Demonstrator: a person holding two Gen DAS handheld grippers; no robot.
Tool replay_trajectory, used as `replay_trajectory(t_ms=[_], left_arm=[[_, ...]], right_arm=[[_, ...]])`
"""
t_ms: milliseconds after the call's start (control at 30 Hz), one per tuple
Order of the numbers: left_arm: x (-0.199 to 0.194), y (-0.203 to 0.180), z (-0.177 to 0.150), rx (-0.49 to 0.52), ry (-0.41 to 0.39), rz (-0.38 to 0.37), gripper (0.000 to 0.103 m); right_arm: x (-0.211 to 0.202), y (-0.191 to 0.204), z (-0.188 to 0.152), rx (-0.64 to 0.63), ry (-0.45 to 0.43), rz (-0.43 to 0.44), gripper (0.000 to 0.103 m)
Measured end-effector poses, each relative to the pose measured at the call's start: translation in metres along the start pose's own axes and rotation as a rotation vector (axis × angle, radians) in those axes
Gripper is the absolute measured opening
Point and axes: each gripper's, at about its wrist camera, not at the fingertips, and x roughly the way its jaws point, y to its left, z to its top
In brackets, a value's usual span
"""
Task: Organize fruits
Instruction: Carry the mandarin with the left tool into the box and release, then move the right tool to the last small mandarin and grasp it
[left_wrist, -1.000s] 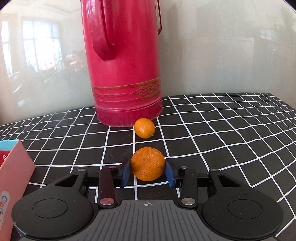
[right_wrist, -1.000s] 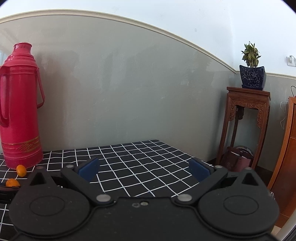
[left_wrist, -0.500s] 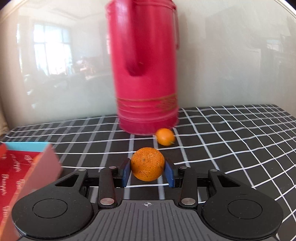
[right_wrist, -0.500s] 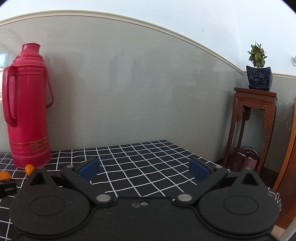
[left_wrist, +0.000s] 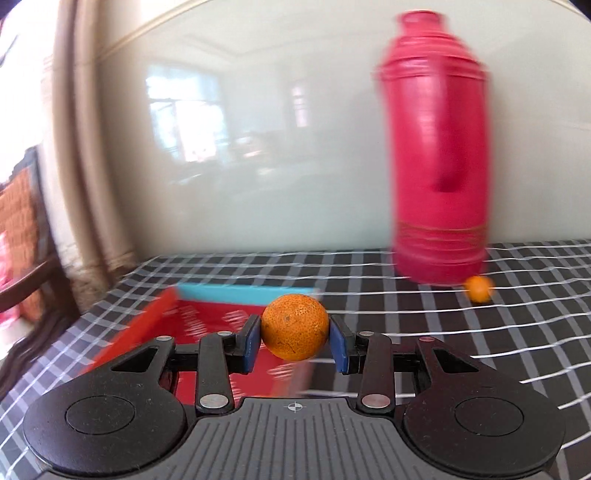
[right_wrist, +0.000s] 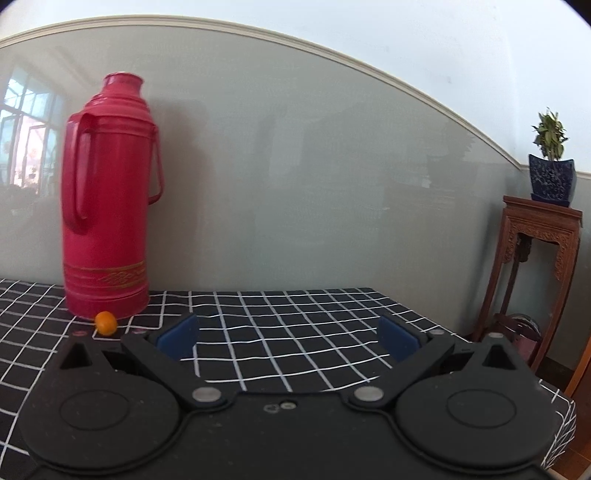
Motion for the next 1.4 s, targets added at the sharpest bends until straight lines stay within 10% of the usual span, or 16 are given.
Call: replay_trajectory(t_ms=[500,567,1033,1400], left_arm=[[0.035,0.084,-0.028,-0.161,0.192,0.15,0.042],[0.035,0.088,-0.029,-0.188,0.205,0.147,0.064],[-0.011,0.117,-0.036,-0.262,0.111,0.247,0.103],[-0.036,0.148,-0.047,-0.281,0.009,0.39,0.103]], right_arm=[[-0.004,0.04,-0.001,-0.043,0.006,0.107,0.097],[-0.005,0.045,-0.001,-0.048,0.005,0.122,0.097],[0.018,0.074,0.0,-0.064,0.092,0.267,0.097],[0.071,0.112,0.003,-0.042,0.244,0.406,0.095]])
